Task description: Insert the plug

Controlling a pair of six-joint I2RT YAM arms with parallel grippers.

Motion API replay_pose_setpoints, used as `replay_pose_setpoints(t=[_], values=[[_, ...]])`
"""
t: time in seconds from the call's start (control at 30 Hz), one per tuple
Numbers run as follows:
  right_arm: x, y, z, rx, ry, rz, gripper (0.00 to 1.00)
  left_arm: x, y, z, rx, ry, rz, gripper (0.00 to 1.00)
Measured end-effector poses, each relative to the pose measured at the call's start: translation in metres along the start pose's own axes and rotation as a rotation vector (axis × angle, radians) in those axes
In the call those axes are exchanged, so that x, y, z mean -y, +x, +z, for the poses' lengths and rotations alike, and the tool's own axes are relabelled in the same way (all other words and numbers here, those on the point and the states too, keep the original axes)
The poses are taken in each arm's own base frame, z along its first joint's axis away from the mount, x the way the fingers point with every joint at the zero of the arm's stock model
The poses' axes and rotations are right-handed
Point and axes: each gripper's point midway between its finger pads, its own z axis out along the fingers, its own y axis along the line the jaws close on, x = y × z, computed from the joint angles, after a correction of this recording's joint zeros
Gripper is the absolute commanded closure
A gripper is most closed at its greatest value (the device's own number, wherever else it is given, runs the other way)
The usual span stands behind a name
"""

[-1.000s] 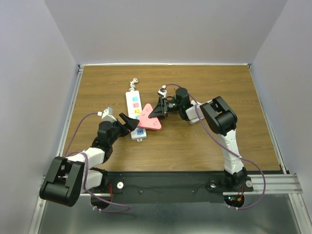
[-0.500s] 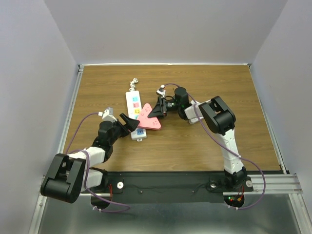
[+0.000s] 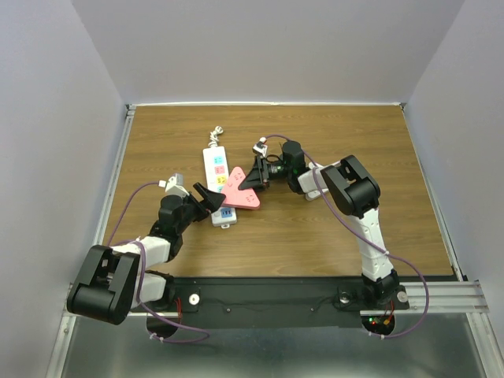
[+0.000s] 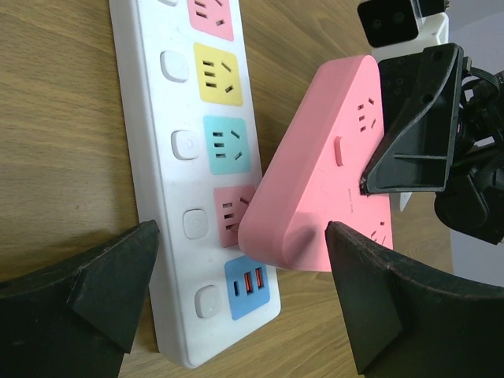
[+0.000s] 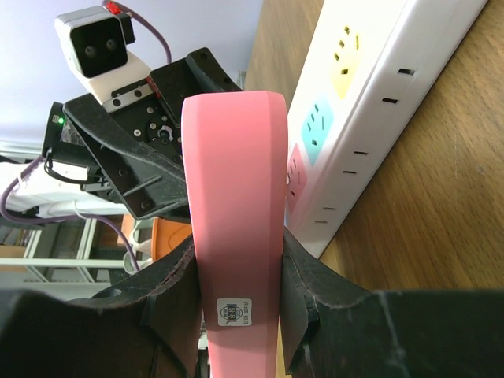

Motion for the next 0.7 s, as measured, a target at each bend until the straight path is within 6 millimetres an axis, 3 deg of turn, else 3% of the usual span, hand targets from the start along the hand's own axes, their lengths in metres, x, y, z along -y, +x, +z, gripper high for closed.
replay_pose_setpoints(t=[0.7], values=[[-0.015,-0.011,0.003,0.055,-0.035,0.030,1.00,0.009,-0.008,-0.005,0.016,0.031,0.003,0.01]])
